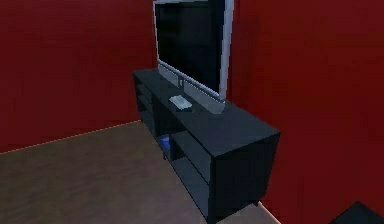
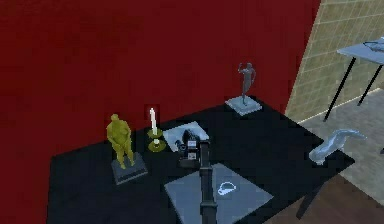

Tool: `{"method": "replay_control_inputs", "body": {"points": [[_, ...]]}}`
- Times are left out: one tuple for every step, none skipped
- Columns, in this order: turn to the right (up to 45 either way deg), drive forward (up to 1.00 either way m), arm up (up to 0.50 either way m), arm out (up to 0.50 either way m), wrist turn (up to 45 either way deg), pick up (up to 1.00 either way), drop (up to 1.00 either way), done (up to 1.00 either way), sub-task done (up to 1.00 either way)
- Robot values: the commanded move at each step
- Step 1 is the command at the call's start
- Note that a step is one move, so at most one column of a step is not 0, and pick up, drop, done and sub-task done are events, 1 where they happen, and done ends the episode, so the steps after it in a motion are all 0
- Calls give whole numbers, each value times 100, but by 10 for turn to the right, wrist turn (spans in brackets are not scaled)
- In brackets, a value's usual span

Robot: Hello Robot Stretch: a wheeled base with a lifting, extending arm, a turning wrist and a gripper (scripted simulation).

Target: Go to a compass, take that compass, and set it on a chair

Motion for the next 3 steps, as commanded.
{"method": "replay_control_inputs", "body": {"points": [[0,0,10,0,0,0,0,0,0],[0,0,32,0,0,0,0,0,0],[0,0,0,0,-450,0,0,0,0]]}}
